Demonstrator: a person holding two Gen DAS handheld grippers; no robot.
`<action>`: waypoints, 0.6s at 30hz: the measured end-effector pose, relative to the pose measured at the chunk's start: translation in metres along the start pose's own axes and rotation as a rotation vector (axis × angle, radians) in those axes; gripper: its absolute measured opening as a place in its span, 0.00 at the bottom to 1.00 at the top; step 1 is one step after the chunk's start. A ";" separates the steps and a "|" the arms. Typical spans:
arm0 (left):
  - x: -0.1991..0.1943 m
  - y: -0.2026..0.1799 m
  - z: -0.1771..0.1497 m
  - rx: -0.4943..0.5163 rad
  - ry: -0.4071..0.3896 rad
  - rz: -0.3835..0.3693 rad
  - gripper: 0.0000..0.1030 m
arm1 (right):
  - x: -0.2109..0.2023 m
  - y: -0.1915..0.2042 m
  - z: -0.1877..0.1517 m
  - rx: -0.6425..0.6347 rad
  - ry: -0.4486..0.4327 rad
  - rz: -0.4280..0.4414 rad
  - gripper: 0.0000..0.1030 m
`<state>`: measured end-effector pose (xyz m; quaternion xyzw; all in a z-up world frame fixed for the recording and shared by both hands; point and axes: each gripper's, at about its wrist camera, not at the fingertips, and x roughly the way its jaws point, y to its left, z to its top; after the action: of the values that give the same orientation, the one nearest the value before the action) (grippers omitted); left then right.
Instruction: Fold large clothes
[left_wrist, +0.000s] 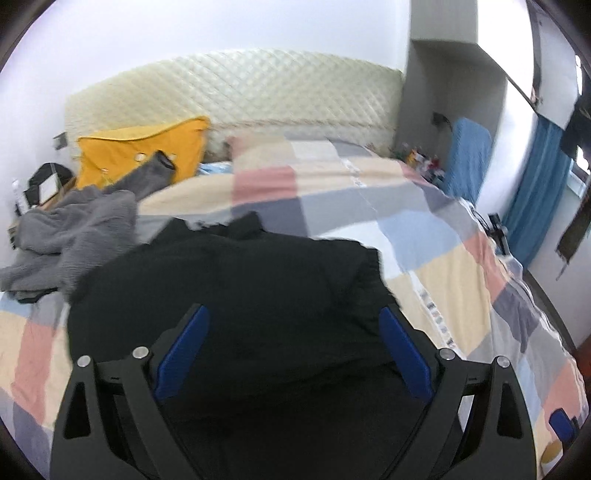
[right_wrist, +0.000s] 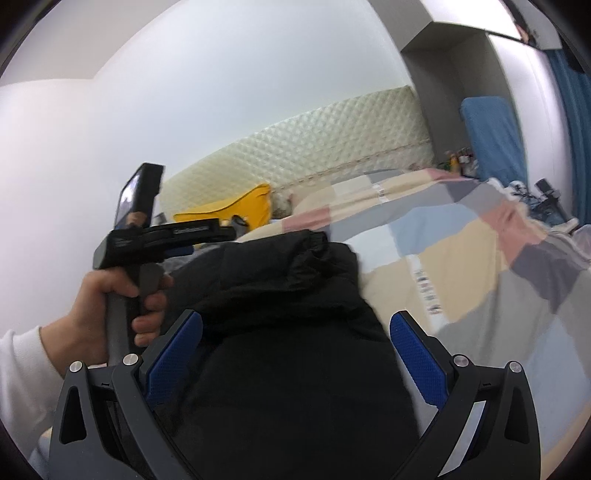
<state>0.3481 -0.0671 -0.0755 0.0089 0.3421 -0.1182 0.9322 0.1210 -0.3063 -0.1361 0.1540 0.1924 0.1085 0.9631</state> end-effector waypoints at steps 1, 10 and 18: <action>-0.006 0.009 0.001 -0.007 -0.012 0.014 0.91 | 0.007 0.006 0.006 -0.014 0.006 0.012 0.99; -0.016 0.090 0.005 -0.074 -0.076 0.137 0.92 | 0.093 0.038 0.076 -0.066 0.056 0.120 0.95; 0.047 0.126 -0.010 -0.109 -0.036 0.168 0.92 | 0.215 0.045 0.081 -0.155 0.122 0.063 0.94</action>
<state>0.4050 0.0459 -0.1216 -0.0152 0.3295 -0.0211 0.9438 0.3409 -0.2280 -0.1223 0.0781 0.2366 0.1624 0.9547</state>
